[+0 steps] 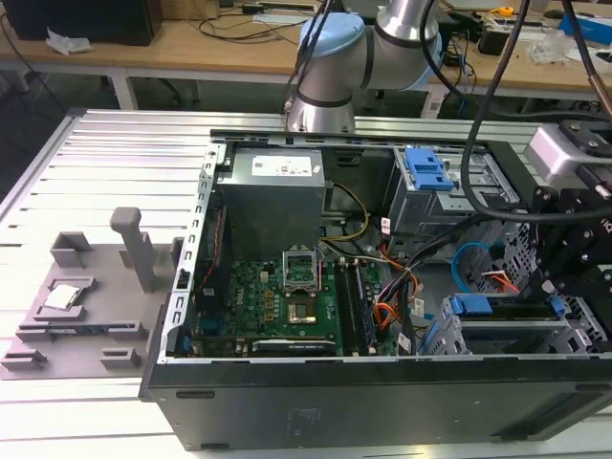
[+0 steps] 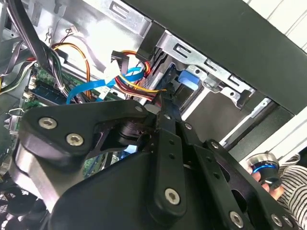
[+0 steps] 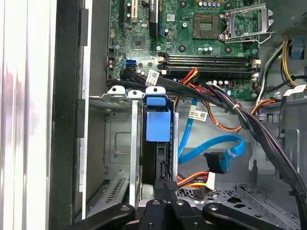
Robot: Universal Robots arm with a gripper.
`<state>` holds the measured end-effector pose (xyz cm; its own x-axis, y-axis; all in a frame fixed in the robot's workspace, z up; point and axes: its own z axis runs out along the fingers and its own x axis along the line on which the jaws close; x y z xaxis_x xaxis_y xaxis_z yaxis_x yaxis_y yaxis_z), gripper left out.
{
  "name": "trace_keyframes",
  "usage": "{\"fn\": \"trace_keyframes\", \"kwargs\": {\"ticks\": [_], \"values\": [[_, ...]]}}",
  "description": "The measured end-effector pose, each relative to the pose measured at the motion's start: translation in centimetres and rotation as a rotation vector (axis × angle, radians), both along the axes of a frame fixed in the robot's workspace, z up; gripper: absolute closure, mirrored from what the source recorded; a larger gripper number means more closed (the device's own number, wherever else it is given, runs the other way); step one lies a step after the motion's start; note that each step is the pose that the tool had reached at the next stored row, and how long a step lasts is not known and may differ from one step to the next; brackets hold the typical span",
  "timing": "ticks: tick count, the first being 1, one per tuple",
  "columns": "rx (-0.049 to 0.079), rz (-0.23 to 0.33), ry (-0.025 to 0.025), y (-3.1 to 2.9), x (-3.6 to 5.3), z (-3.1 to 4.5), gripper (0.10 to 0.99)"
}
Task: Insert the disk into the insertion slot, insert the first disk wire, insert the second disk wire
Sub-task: 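Insert the first disk wire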
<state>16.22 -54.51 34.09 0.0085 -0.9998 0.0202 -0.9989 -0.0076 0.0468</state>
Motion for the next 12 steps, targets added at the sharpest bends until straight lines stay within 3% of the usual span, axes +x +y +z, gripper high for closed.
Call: {"fn": "trace_keyframes", "kwargs": {"ticks": [2, 9, 12], "values": [[0.002, 0.0, -0.0002, 0.0, 0.01, 0.22, 0.98], [0.0, 0.0, -0.0002, 0.0, 0.02, 3.99, 0.98], [0.001, 0.0, -0.0002, 0.01, 0.02, 4.15, 0.98]]}}
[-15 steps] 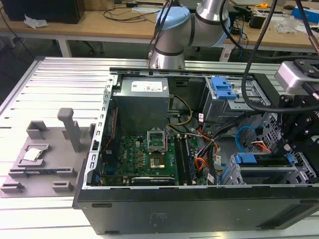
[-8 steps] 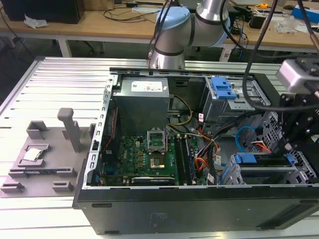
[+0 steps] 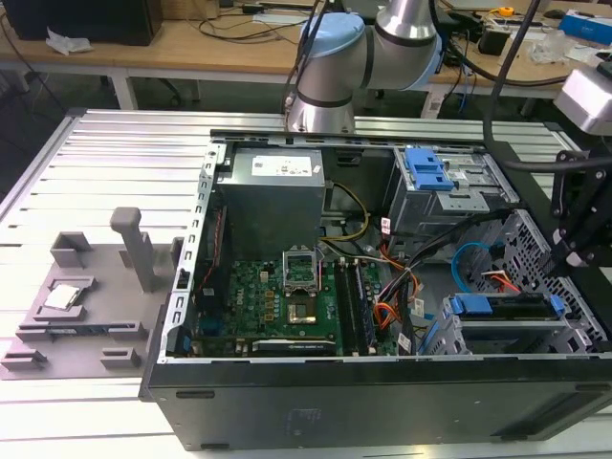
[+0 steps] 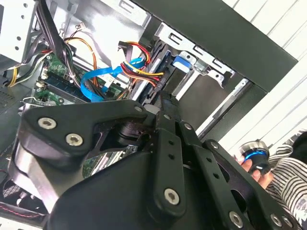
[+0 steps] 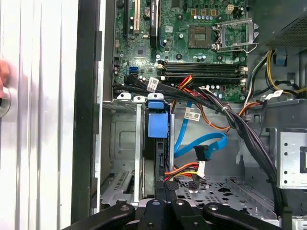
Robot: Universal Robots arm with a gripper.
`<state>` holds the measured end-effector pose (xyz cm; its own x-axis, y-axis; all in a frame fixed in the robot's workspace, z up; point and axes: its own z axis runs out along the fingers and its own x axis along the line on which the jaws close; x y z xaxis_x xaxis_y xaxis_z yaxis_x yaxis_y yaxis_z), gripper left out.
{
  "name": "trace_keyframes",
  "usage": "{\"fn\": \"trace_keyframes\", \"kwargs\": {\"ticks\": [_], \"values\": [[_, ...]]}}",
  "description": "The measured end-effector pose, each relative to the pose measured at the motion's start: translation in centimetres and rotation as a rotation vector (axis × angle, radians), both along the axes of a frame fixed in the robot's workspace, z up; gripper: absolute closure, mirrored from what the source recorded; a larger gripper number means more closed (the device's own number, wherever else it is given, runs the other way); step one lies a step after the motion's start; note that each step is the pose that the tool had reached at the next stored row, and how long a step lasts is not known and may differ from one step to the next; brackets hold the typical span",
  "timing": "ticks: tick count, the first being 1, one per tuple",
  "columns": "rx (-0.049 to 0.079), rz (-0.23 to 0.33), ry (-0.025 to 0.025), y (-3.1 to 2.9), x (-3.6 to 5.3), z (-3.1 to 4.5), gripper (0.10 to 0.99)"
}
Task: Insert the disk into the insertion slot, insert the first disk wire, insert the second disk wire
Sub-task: 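Insert the first disk wire, then insert the second disk wire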
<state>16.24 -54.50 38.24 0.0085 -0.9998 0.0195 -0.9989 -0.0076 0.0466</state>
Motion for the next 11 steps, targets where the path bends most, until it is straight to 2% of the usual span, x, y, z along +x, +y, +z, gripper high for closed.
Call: {"fn": "trace_keyframes", "kwargs": {"ticks": [11], "values": [[0.0, 0.0, 0.0, 0.0, 0.0, 0.02, 0.98]]}}
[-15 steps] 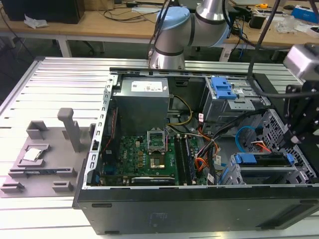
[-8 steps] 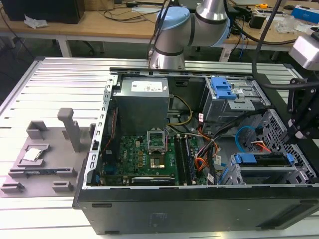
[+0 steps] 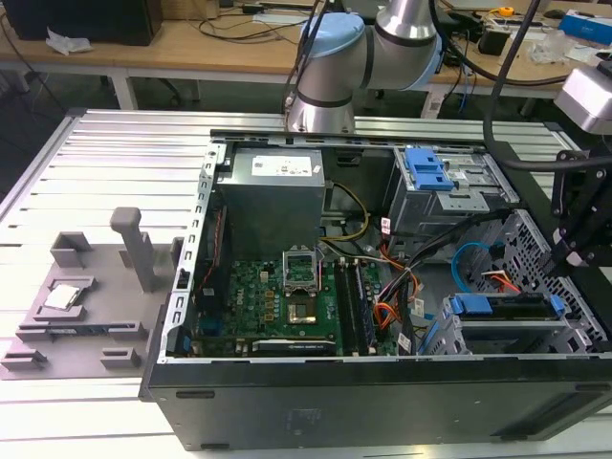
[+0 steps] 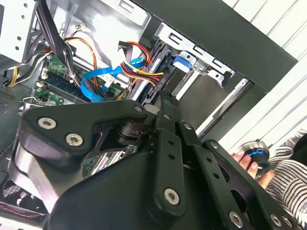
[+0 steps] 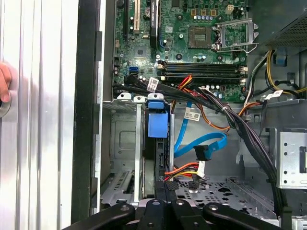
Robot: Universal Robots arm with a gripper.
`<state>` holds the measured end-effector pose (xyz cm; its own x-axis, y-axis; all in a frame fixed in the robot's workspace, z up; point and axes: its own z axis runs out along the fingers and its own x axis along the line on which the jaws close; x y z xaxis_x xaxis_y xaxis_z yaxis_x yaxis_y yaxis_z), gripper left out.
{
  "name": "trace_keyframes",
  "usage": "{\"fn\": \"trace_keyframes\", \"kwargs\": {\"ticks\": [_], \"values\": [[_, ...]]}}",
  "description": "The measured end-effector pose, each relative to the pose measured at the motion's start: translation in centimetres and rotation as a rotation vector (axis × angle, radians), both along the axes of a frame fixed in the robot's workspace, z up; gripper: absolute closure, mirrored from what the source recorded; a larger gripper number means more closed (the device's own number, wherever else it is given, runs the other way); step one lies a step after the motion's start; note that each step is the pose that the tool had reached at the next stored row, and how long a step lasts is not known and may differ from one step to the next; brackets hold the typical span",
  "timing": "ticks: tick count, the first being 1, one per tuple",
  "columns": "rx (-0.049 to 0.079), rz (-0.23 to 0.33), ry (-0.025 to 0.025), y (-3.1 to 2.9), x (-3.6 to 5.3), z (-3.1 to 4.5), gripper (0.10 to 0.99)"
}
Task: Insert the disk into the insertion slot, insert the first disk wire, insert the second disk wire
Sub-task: 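Insert the second disk wire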
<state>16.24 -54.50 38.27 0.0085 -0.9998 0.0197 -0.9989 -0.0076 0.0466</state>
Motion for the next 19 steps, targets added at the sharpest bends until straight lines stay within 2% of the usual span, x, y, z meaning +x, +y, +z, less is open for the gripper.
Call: {"fn": "trace_keyframes", "kwargs": {"ticks": [2, 4, 5, 6, 8, 11, 13, 15, 19], "values": [[0.0, 0.0, 0.0, 0.0, 0.0, 0.0, 0.973], [0.0, 0.0, 0.0001, 0.0, 0.0, 0.01, 0.851], [0.0, 0.0, 0.0, 0.0, 0.0, 0.01, 0.851], [0.0, 0.0, 0.0, 0.0, 0.0, 0.01, 0.784], [0.0, 0.0, 0.0, 0.14, 0.0, 0.03, 0.784], [0.0, 0.0, 0.0001, 1.25, -0.02, 0.0, 0.784], [0.001, 0.0, 0.0001, 1.63, -0.27, -0.02, 0.784], [0.001, 0.0, 0.0, 1.9, -0.9, -0.06, 0.784], [0.001, 0.001, 0.0, 2.9, -1.37, -0.09, 0.784]]}}
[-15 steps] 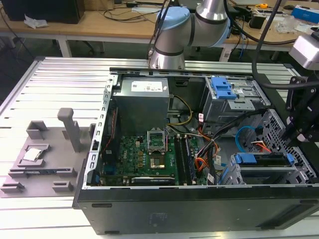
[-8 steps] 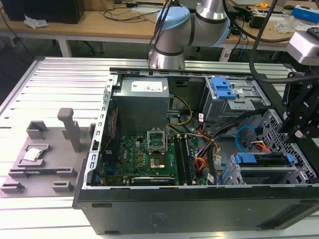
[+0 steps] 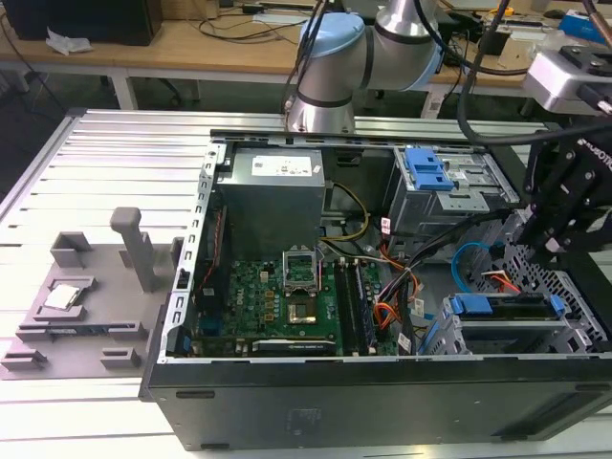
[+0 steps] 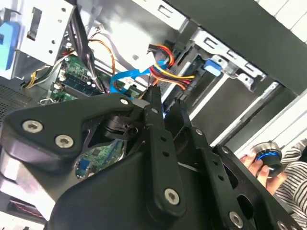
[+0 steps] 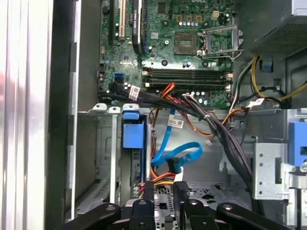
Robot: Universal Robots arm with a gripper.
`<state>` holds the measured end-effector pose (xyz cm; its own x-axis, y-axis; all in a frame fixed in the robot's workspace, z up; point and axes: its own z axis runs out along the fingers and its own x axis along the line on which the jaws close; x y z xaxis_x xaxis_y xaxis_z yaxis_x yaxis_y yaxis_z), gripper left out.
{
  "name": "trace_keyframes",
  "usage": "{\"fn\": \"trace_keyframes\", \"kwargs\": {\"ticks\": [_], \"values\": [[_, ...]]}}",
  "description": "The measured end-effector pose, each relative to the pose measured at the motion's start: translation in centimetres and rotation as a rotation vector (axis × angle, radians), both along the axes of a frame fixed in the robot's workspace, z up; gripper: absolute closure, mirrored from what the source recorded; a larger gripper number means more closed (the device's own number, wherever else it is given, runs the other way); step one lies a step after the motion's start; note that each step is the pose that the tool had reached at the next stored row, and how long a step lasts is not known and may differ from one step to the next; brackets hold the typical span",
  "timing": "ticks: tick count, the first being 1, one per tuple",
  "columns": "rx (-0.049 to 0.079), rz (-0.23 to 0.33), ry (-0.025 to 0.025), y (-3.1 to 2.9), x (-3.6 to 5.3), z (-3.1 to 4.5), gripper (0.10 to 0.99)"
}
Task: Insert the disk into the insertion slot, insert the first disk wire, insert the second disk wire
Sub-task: 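Insert the second disk wire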
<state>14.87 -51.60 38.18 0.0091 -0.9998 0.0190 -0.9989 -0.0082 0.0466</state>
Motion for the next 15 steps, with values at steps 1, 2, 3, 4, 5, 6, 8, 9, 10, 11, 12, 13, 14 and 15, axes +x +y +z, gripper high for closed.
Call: {"fn": "trace_keyframes", "kwargs": {"ticks": [1, 2, 3, 4, 5, 6, 8, 9, 10, 11, 12, 13, 14, 15], "values": [[0.0, 0.001, 0.0, 0.23, -0.32, -0.04, 0.784], [0.0, 0.002, 0.0, 0.35, -0.78, -0.11, 0.784], [0.0, 0.003, 0.0, 0.39, -1.0, -0.15, 0.784], [0.0, 0.005, 0.0, 0.47, -1.36, -0.21, 0.784], [0.0, 0.008, 0.0, 0.5, -1.65, -0.28, 0.784], [0.0, 0.011, 0.0, 0.49, -1.81, -0.33, 0.784], [0.0, 0.025, 0.0, 0.49, -2.01, -0.4, 0.784], [-0.001, 0.048, 0.0, 0.5, -2.05, -0.48, 0.784], [-0.003, 0.069, 0.0001, 0.5, -2.06, -0.58, 0.784], [-0.004, 0.097, 0.0, 0.54, -2.08, -0.75, 0.784], [-0.004, 0.116, 0.0, 0.65, -2.11, -0.89, 0.784], [-0.004, 0.129, 0.0, 0.74, -2.14, -1.03, 0.784], [-0.006, 0.149, 0.0001, 0.82, -2.15, -1.19, 0.784], [-0.011, 0.151, 0.0003, 0.82, -2.15, -1.19, 0.784]]}}
